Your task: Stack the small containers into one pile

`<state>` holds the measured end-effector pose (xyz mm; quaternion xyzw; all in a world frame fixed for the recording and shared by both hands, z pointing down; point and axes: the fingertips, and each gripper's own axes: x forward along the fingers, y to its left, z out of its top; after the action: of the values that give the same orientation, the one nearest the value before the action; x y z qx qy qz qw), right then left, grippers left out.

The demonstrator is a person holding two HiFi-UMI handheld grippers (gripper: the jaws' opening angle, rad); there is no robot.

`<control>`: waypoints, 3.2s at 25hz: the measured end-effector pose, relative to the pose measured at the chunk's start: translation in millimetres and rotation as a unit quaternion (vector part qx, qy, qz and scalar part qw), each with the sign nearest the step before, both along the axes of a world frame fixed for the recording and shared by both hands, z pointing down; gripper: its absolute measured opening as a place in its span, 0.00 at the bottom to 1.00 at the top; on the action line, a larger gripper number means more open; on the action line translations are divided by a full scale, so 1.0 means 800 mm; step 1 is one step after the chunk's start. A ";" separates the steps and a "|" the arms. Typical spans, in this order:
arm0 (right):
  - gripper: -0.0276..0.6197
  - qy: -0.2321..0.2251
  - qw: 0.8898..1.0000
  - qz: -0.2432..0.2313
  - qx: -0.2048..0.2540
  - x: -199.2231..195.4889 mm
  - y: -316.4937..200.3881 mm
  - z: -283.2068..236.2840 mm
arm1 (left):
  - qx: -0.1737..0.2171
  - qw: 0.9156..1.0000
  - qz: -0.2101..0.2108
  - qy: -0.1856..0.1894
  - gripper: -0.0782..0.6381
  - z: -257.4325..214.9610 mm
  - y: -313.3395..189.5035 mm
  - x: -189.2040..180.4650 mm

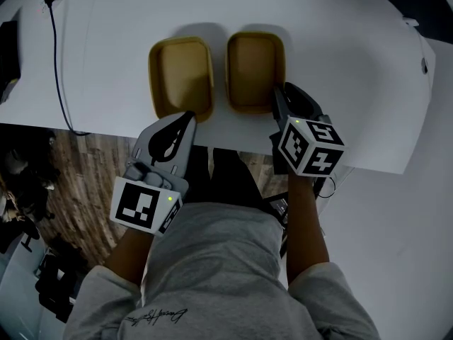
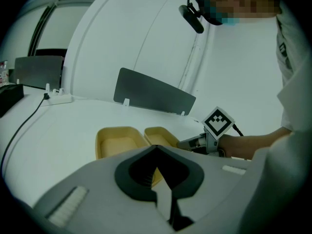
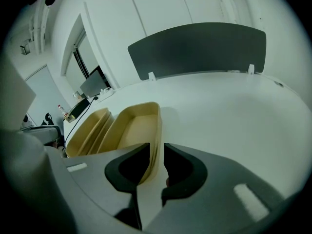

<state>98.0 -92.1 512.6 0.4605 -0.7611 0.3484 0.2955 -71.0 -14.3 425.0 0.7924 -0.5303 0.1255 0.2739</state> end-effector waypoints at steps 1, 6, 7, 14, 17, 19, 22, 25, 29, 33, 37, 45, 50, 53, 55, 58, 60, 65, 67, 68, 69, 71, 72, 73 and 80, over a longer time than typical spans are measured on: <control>0.20 0.001 1.000 0.001 -0.001 0.000 0.000 0.001 | 0.000 1.000 0.000 0.000 0.11 0.000 0.000 0.000; 0.09 0.013 1.000 0.017 0.003 0.004 -0.002 0.001 | 0.000 1.000 -0.003 0.002 0.11 0.000 0.002 -0.003; 0.09 0.012 1.000 0.019 0.003 0.005 -0.002 0.000 | 0.000 1.000 -0.003 0.002 0.11 0.001 0.002 -0.003; 0.09 0.005 1.000 0.025 0.007 0.006 -0.002 -0.005 | -0.001 1.000 -0.006 0.003 0.11 0.000 0.007 -0.004; 0.09 0.005 1.000 0.026 0.008 0.007 0.000 -0.007 | 0.000 1.000 -0.007 0.003 0.11 -0.002 0.008 -0.005; 0.09 0.003 1.000 0.026 0.008 0.008 0.000 -0.009 | 0.003 1.000 -0.008 0.004 0.11 -0.004 0.008 -0.006; 0.09 -0.001 1.000 0.030 0.010 0.008 0.001 -0.014 | 0.005 1.000 -0.009 0.004 0.11 -0.008 0.010 -0.007; 0.09 -0.004 0.999 0.033 0.014 0.008 0.001 -0.022 | 0.008 1.000 -0.011 0.003 0.11 -0.013 0.011 -0.009; 0.09 -0.008 0.999 0.039 0.021 0.010 0.000 -0.037 | 0.016 1.000 -0.013 0.004 0.11 -0.024 0.011 -0.011; 0.09 -0.014 0.999 0.046 0.025 0.009 0.001 -0.052 | 0.026 0.999 -0.018 0.006 0.11 -0.035 0.012 -0.014; 0.09 -0.016 0.999 0.041 0.030 -0.001 0.004 -0.064 | 0.032 0.999 -0.021 0.008 0.11 -0.044 0.016 -0.020; 0.09 -0.025 0.998 0.030 0.038 -0.024 0.005 -0.086 | 0.045 0.998 -0.036 0.000 0.11 -0.065 0.021 -0.043; 0.09 -0.031 0.999 0.022 0.036 -0.047 0.013 -0.092 | 0.051 0.998 -0.043 -0.002 0.11 -0.074 0.025 -0.058; 0.09 -0.036 0.998 0.015 0.040 -0.062 0.014 -0.097 | 0.054 0.997 -0.047 -0.004 0.11 -0.077 0.028 -0.067; 0.09 -0.039 0.998 0.012 0.041 -0.070 0.016 -0.100 | 0.054 0.997 -0.051 -0.006 0.11 -0.078 0.029 -0.072; 0.09 -0.042 0.998 0.007 0.040 -0.082 0.019 -0.102 | 0.056 0.997 -0.056 -0.007 0.11 -0.082 0.031 -0.082; 0.09 -0.043 0.998 0.002 0.039 -0.091 0.021 -0.103 | 0.058 0.997 -0.058 -0.008 0.11 -0.084 0.031 -0.088; 0.09 -0.049 0.998 -0.010 0.034 -0.112 0.025 -0.102 | 0.061 0.996 -0.064 -0.013 0.11 -0.087 0.031 -0.102; 0.09 -0.052 0.998 -0.011 0.031 -0.121 0.027 -0.100 | 0.060 0.996 -0.067 -0.015 0.11 -0.088 0.033 -0.110; 0.09 -0.052 0.998 -0.012 0.029 -0.125 0.028 -0.099 | 0.060 0.996 -0.068 -0.016 0.11 -0.088 0.034 -0.114; 0.09 -0.052 0.998 -0.012 0.029 -0.129 0.028 -0.098 | 0.060 0.996 -0.069 -0.017 0.11 -0.088 0.035 -0.117; 0.09 -0.048 0.998 -0.014 0.029 -0.135 0.029 -0.097 | 0.059 0.996 -0.070 -0.018 0.11 -0.087 0.037 -0.124; 0.09 -0.046 0.998 -0.013 0.030 -0.138 0.029 -0.096 | 0.058 0.996 -0.071 -0.018 0.11 -0.086 0.037 -0.127; 0.09 -0.045 0.998 -0.013 0.029 -0.141 0.030 -0.095 | 0.058 0.996 -0.071 -0.018 0.11 -0.086 0.038 -0.130; 0.09 -0.044 0.999 -0.007 0.018 -0.158 0.040 -0.084 | 0.054 0.996 -0.062 -0.017 0.11 -0.078 0.041 -0.142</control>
<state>-28.6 -59.7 445.3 0.4449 -0.7825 0.3526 0.2557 -184.5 18.1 362.9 0.7692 -0.5892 0.0926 0.2291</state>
